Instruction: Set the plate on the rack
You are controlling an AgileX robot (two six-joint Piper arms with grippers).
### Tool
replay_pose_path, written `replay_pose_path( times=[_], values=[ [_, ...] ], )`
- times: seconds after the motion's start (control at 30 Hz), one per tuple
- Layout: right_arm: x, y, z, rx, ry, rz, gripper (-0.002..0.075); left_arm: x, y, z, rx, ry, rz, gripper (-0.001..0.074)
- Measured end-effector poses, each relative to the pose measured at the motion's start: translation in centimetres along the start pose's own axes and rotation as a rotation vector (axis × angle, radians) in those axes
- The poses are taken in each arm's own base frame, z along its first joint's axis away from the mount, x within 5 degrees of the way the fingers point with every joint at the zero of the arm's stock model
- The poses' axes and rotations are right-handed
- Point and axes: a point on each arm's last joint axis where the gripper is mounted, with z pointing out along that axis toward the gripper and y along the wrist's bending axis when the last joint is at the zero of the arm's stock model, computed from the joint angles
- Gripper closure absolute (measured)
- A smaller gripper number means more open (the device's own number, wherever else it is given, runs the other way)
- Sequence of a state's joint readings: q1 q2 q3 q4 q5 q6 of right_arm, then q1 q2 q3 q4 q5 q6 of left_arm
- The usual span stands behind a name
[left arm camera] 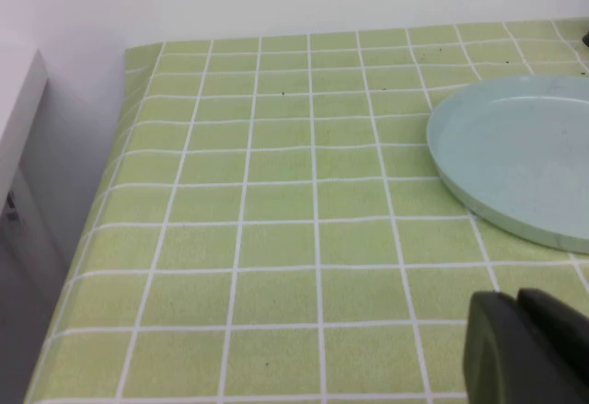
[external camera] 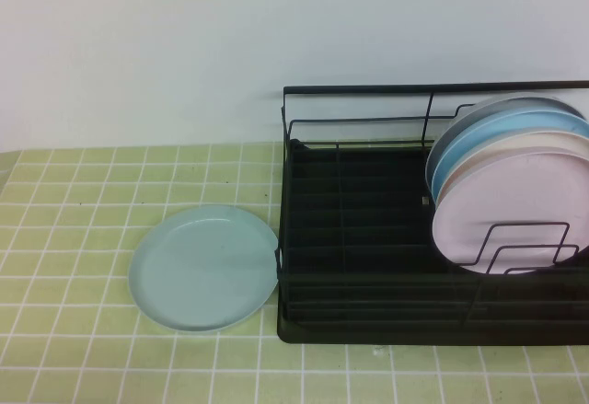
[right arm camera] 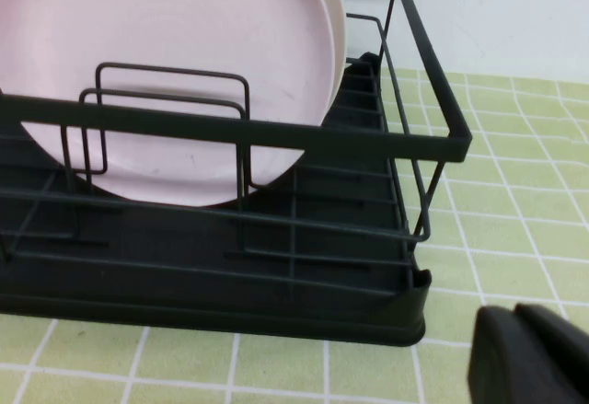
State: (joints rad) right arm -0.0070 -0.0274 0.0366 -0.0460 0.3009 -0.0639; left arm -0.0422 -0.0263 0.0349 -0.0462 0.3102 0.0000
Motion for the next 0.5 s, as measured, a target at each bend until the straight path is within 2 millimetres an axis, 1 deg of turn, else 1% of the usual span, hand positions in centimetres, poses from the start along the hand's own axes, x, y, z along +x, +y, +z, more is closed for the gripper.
replay_pose_path(
  times=[0.5],
  values=[
    [0.00, 0.00, 0.00, 0.000, 0.000, 0.000, 0.0729, -0.16, 0.07, 0.00, -0.008, -0.017, 0.026, 0.0735]
  ],
)
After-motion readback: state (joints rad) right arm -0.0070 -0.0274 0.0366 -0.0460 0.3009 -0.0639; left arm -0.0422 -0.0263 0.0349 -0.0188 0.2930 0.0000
